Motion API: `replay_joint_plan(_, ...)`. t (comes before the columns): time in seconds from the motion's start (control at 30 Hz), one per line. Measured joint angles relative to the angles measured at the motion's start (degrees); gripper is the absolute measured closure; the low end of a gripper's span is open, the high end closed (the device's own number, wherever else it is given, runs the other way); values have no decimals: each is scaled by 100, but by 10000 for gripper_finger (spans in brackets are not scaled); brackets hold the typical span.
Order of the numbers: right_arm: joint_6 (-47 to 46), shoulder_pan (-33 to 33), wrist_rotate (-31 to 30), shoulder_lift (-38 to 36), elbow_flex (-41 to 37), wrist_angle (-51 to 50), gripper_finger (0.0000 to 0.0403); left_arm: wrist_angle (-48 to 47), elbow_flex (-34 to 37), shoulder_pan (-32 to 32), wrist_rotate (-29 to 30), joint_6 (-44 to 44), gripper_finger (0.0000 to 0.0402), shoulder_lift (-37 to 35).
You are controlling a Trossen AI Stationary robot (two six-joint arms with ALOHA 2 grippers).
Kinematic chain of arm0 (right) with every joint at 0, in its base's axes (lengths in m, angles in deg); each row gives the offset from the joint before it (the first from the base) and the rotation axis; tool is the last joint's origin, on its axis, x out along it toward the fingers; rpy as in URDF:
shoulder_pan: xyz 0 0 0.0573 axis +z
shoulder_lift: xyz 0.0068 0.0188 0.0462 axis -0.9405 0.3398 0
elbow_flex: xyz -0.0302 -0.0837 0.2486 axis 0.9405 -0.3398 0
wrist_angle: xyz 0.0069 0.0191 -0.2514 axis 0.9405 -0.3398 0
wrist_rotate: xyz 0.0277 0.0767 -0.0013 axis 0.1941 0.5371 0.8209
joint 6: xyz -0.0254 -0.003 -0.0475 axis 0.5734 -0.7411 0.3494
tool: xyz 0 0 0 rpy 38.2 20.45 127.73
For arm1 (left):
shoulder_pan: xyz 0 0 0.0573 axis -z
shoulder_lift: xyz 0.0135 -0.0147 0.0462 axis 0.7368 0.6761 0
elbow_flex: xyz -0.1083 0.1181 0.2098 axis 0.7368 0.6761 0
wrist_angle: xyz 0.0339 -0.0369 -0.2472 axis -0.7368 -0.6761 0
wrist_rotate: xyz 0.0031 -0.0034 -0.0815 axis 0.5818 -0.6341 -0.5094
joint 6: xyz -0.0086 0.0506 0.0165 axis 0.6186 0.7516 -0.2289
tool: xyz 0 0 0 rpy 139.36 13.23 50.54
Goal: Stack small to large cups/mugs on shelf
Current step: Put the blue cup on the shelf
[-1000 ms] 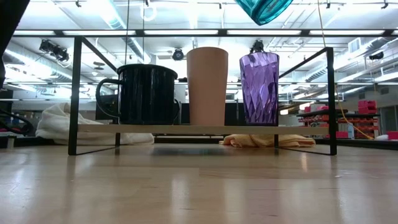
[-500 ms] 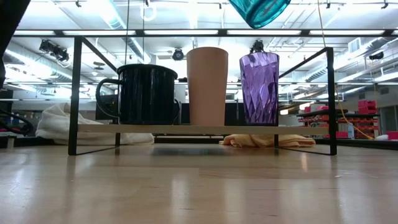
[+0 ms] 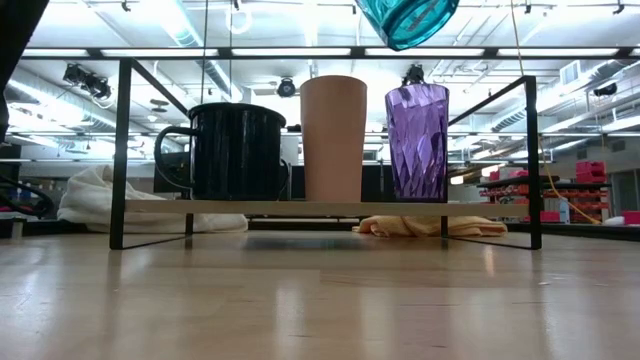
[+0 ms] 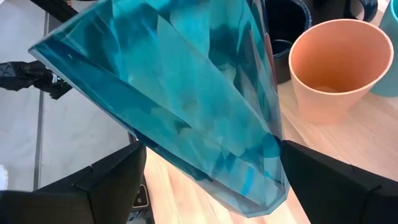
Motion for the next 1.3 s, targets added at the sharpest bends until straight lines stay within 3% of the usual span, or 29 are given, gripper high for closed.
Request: replay_joint_plan(1.3, -726, -48, -187, 264, 2, 269, 4, -11, -9, -4, 23, 74, 390, 0)
